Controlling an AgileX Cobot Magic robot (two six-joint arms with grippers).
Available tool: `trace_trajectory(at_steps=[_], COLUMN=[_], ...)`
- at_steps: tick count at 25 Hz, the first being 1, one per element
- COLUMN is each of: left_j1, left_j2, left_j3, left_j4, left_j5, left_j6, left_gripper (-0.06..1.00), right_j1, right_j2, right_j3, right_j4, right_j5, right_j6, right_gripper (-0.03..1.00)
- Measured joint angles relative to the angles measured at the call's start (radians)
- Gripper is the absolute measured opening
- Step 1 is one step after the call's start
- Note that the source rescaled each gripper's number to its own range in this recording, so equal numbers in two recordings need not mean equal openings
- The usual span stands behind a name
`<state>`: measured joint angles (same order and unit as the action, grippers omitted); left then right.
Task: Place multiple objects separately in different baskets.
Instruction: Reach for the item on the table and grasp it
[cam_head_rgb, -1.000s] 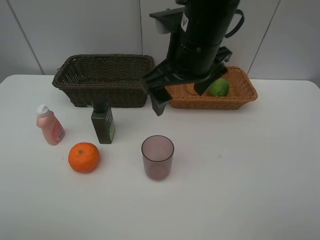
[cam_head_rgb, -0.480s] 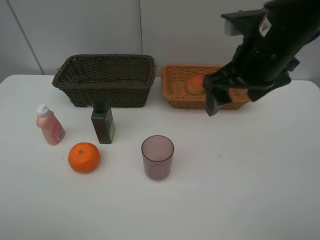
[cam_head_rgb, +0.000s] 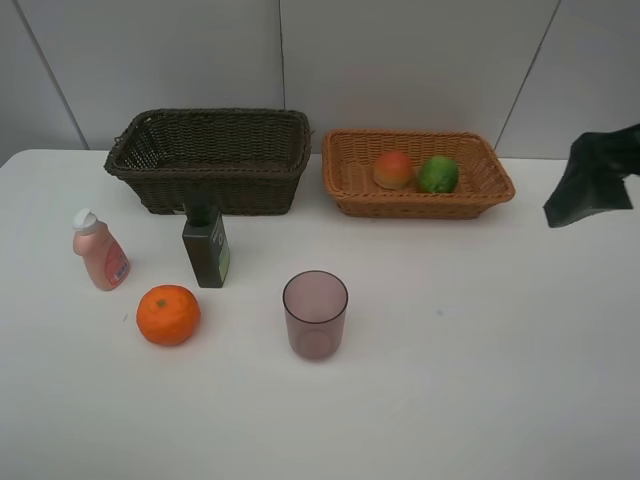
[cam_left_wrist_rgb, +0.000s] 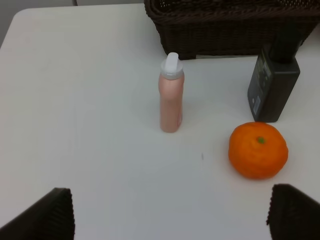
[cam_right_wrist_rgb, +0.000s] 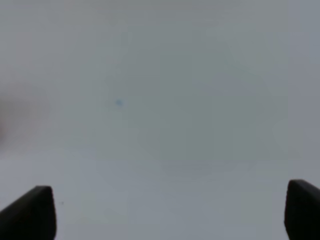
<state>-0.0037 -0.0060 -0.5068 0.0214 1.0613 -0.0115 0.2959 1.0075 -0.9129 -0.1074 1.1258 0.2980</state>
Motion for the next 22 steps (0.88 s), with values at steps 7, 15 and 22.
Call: trace_trajectory(at_steps=[7,15,22], left_j1=[0.000,0.000,0.000], left_j2=[0.000,0.000,0.000], left_j3=[0.000,0.000,0.000], left_j4=[0.000,0.000,0.000], left_j5=[0.000,0.000,0.000], left_j6=[0.000,0.000,0.000], left_gripper=[1.00,1.00,1.00], right_j1=[-0.021,-0.021,-0.021], right_j2=[-0.369,-0.747,-0.924], right_j3=[0.056,0.069,0.189], right_j4=[0.003,0.006,0.024], right_j5=[0.051,0.064,0.064], right_j6=[0.000,-0.083,-0.126], right_gripper=[0.97,0.97,0.97])
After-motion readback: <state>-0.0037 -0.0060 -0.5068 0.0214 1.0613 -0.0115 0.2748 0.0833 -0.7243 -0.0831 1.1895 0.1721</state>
